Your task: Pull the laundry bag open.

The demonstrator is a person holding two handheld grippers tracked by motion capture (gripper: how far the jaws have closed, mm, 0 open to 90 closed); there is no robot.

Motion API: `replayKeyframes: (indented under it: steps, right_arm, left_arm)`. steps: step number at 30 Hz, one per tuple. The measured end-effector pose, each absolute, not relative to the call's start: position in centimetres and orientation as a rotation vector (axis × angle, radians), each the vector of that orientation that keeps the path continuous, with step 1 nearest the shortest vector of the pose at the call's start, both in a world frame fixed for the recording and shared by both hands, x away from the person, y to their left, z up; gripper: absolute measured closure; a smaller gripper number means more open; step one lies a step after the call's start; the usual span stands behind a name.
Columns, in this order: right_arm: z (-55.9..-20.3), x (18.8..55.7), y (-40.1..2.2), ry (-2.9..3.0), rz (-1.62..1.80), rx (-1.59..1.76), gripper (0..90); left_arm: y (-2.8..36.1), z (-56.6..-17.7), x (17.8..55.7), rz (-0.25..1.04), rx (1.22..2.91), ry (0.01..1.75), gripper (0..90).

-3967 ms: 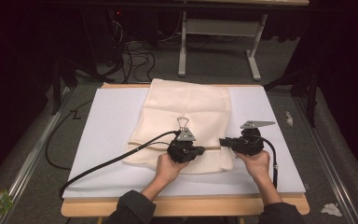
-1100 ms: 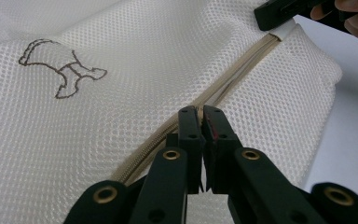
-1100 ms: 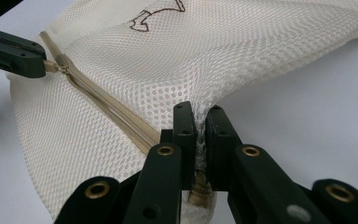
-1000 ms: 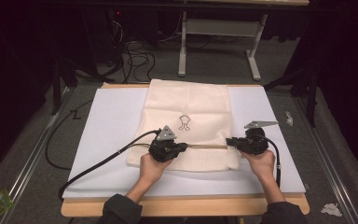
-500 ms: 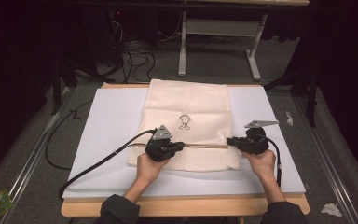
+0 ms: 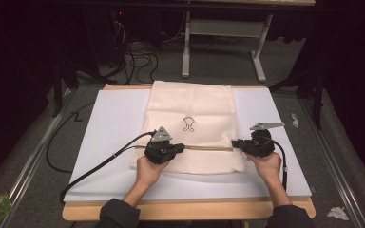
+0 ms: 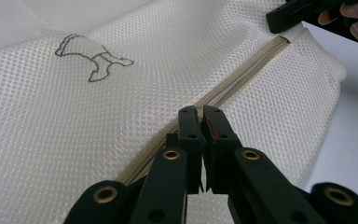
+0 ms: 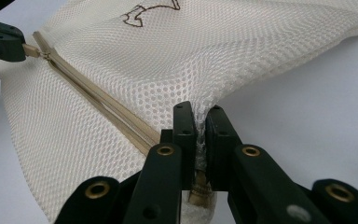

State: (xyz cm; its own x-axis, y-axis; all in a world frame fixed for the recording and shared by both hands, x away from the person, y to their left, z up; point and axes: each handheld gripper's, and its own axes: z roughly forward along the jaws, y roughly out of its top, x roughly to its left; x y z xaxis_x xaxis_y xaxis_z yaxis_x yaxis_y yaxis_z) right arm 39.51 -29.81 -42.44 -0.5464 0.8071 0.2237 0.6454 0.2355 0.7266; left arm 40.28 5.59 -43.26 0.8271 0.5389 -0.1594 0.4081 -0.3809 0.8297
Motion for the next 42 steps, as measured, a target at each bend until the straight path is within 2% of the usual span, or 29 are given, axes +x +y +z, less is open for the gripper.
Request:
replayKeyframes:
  steps: [42]
  right_arm:
    - [-42.5,39.7,-30.3,2.293,1.171,1.390,85.8]
  left_arm:
    - [9.0,-42.7,40.2,0.210,1.978,0.755,87.0]
